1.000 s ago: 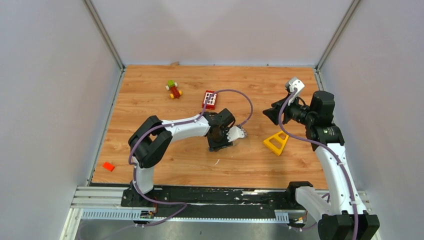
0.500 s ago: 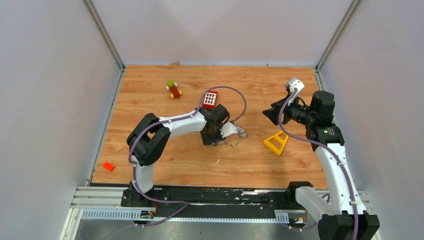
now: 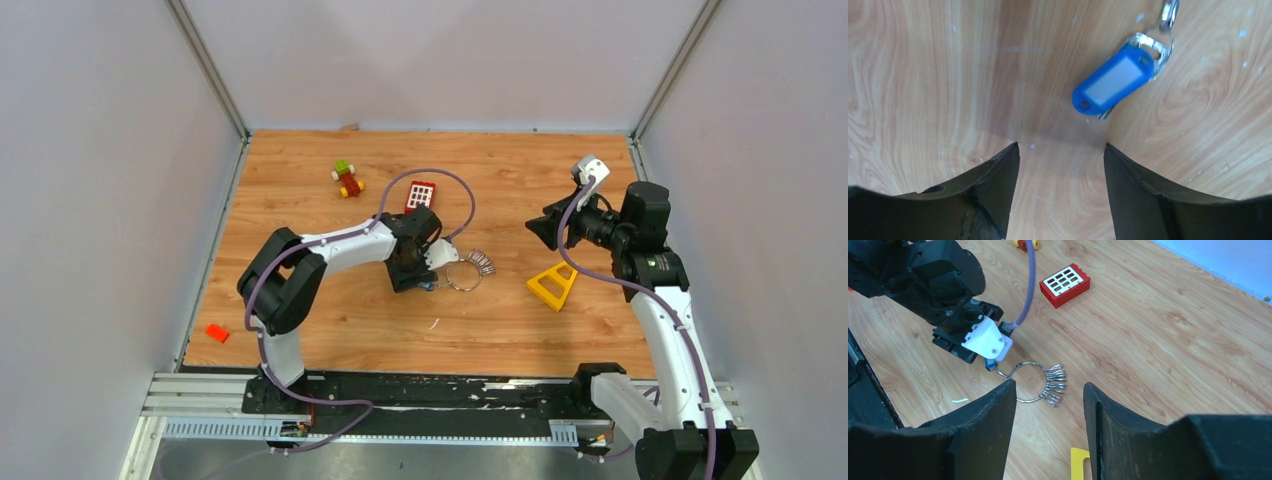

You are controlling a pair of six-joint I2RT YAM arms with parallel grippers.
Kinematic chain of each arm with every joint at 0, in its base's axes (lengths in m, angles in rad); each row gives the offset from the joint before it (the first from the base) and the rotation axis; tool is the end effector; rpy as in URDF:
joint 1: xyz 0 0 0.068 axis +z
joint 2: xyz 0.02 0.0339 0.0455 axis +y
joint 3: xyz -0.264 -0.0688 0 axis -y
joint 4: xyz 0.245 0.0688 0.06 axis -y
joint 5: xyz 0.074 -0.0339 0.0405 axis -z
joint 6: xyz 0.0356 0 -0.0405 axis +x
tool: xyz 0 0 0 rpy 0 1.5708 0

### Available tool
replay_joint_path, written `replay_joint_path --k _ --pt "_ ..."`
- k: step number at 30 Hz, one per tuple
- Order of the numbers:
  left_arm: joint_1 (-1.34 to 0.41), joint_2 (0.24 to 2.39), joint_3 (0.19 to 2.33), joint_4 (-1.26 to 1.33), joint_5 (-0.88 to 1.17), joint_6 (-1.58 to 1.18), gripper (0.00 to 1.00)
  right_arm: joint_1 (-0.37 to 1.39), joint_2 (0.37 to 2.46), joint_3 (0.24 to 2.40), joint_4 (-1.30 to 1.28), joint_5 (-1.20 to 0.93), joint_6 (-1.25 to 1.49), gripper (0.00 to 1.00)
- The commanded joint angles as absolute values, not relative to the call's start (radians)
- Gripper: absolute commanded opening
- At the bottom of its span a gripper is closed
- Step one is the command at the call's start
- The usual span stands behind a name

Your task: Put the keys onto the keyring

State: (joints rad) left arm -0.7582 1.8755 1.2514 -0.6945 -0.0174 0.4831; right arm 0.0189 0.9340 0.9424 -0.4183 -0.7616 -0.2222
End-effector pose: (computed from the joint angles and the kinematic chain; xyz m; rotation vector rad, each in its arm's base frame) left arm 0.2621 -0.2474 0.1647 1.6777 2.3523 -0.0253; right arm 0.1985 0.0283 0.3481 -0.7035 1.7752 0.6127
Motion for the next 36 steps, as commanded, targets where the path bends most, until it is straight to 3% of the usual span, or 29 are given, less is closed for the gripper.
replay_joint_path --k 1,4,8,23,36 --pt "-0.706 1.762 1.163 -0.671 -0.008 0.501 0.74 0.013 0.926 0.946 -0.4 -0.765 -0.229 0.53" --pt "-0.63 1.666 1.124 -0.627 0.043 0.487 0.85 0.008 0.931 0.946 -0.399 -0.732 -0.219 0.64" --pt "-0.502 1.511 1.061 -0.521 0.097 0.446 1.0 0.008 0.942 0.958 -0.408 -0.673 -0.226 0.99" --pt "-0.217 1.037 0.76 -0.022 0.089 0.158 1.0 0.008 1.003 0.968 -0.333 -0.382 -0.204 1.0" --pt "-0.066 0.976 0.526 0.368 0.147 0.011 1.0 0.008 1.031 0.951 -0.277 -0.389 -0.192 1.0"
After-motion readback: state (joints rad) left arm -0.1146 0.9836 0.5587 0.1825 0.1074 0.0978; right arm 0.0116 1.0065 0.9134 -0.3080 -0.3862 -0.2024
